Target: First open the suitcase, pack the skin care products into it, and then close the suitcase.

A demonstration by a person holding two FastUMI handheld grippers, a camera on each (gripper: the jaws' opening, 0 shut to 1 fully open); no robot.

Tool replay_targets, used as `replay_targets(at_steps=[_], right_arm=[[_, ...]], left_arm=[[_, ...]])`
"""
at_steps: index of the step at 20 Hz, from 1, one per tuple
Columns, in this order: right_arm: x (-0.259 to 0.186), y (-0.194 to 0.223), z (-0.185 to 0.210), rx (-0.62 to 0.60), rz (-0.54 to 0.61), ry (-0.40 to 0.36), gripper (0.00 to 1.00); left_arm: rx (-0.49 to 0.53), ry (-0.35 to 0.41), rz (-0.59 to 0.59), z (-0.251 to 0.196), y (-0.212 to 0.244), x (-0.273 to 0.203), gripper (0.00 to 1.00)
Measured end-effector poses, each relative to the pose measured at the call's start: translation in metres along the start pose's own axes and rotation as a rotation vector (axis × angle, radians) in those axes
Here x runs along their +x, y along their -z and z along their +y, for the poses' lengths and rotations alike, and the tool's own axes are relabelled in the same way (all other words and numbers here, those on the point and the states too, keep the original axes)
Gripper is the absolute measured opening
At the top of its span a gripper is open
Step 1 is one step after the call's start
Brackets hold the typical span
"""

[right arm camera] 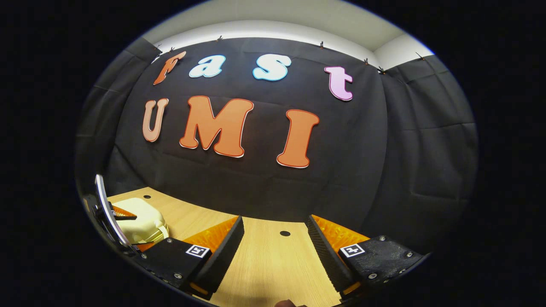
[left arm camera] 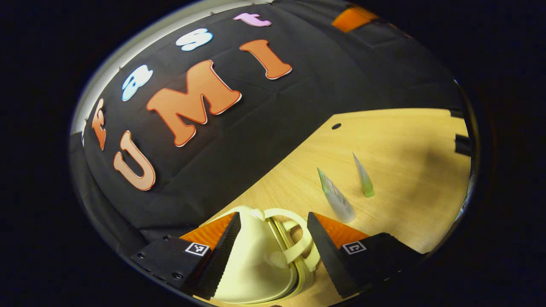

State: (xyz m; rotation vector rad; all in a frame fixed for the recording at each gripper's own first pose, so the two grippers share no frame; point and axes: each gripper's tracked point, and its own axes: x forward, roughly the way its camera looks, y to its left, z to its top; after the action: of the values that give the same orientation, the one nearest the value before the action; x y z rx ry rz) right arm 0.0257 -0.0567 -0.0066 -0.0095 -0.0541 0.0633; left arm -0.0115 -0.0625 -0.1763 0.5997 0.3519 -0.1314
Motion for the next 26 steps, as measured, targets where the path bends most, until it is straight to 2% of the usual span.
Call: replay_targets(at_steps=[1,3,7,8,10,11,13,14,15,16,17,18,20,26], right_arm=[[0.000,0.000,-0.002,-0.002,0.000,0.002,0.95],[0.000,0.001,-0.005,-0.003,-0.001,0.007,0.95],[0.002,0.004,-0.012,0.004,0.002,0.014,0.95],[0.002,0.005,-0.013,0.007,0.004,0.013,0.95],[0.004,0.004,-0.013,0.007,-0.001,0.012,0.95],[0.006,0.004,-0.013,0.008,-0.003,0.008,0.95],[0.007,0.003,-0.013,0.008,-0.009,0.004,0.95],[0.008,0.004,-0.013,0.008,-0.009,0.001,0.95],[0.009,0.004,-0.013,0.007,-0.011,0.000,0.95],[0.009,0.005,-0.014,0.007,-0.013,-0.002,0.96],[0.010,0.005,-0.015,0.006,-0.016,-0.003,0.95],[0.011,0.006,-0.015,0.007,-0.016,-0.008,0.95],[0.016,0.009,-0.014,0.012,-0.013,-0.017,0.95],[0.034,0.013,0.004,0.022,-0.013,-0.091,0.96]], left_arm=[[0.029,0.015,0.015,-0.008,0.009,0.004,0.97],[0.079,0.022,0.042,-0.014,0.020,0.012,0.88],[0.201,0.033,0.109,-0.026,0.044,0.021,0.88],[0.234,0.040,0.123,-0.028,0.049,0.022,0.80],[0.308,0.034,0.157,-0.031,0.058,0.033,0.78],[0.349,0.025,0.175,-0.030,0.062,0.038,0.74],[0.415,0.024,0.187,-0.031,0.061,0.040,0.53],[0.419,0.023,0.181,-0.032,0.060,0.045,0.33],[0.401,0.037,0.204,-0.032,0.063,0.048,0.13],[0.368,0.030,0.204,-0.028,0.059,0.042,0.13],[0.354,-0.005,0.154,-0.022,0.042,0.039,0.13],[0.324,-0.022,0.159,-0.014,0.041,0.037,0.01],[0.213,-0.033,0.133,-0.001,0.029,0.033,0.01],[-0.012,-0.165,0.101,0.046,0.013,0.015,0.01]])
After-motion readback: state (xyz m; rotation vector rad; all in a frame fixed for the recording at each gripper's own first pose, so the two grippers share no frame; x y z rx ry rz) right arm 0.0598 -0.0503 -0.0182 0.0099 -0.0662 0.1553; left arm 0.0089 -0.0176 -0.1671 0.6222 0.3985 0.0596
